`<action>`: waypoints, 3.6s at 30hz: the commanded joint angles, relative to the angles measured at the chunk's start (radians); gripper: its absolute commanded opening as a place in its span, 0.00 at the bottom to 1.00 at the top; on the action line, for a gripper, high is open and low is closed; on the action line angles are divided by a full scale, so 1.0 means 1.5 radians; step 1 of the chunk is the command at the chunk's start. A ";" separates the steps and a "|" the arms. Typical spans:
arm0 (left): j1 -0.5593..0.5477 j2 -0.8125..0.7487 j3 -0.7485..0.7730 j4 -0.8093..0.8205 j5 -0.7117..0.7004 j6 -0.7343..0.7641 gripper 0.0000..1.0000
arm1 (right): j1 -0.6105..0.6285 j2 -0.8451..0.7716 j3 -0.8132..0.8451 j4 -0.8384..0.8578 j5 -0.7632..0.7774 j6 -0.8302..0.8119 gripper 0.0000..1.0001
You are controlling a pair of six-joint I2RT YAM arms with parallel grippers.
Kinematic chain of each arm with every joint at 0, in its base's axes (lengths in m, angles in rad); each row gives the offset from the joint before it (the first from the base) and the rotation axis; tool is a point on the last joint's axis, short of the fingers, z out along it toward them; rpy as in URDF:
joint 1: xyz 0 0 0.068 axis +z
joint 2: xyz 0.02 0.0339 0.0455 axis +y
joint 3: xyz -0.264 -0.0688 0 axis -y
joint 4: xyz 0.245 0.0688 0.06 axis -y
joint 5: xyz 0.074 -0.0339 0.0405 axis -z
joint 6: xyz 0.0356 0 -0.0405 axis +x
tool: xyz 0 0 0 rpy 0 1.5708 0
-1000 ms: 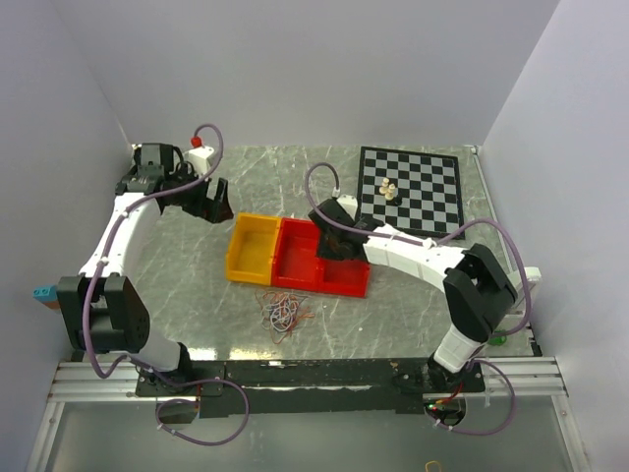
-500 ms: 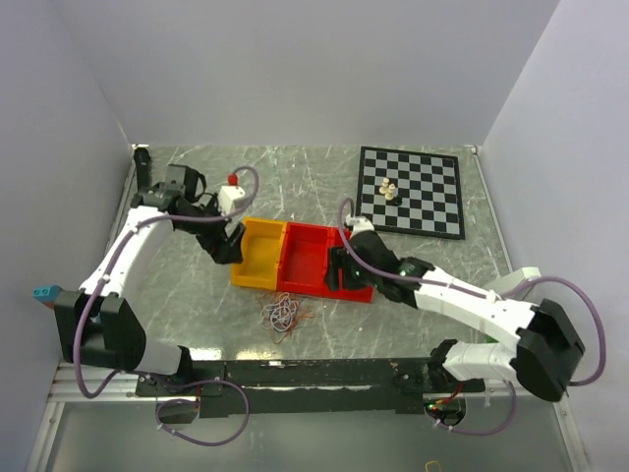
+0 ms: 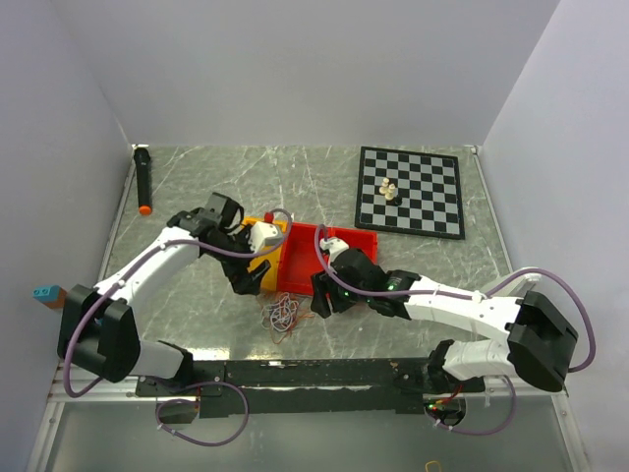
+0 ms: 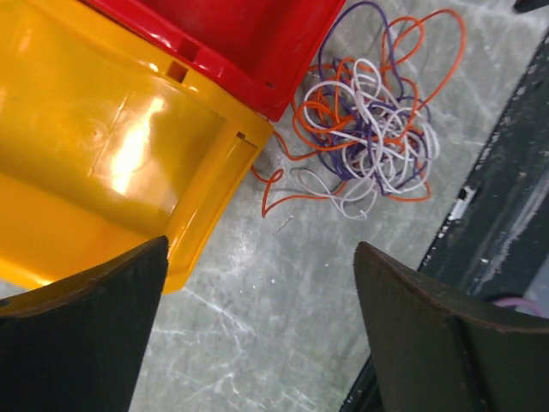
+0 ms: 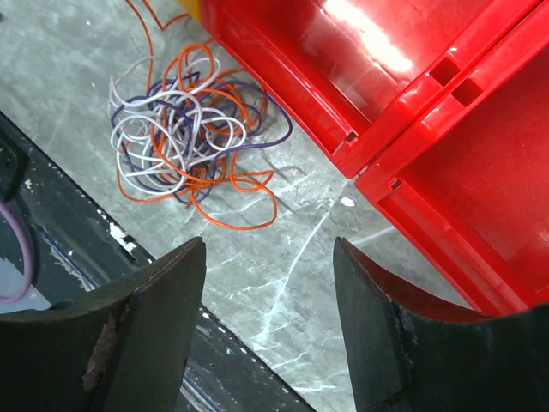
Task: Untangle the cables
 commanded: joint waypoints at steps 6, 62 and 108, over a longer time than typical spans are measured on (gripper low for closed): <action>-0.057 0.031 -0.049 0.142 -0.070 -0.012 0.71 | 0.007 -0.015 -0.002 0.026 0.004 0.007 0.65; -0.108 -0.008 -0.094 0.153 -0.082 -0.043 0.01 | 0.007 -0.026 -0.009 0.013 0.010 0.031 0.49; -0.094 -0.133 -0.112 0.109 -0.043 -0.103 0.01 | 0.097 0.144 0.022 0.401 -0.036 -0.239 0.60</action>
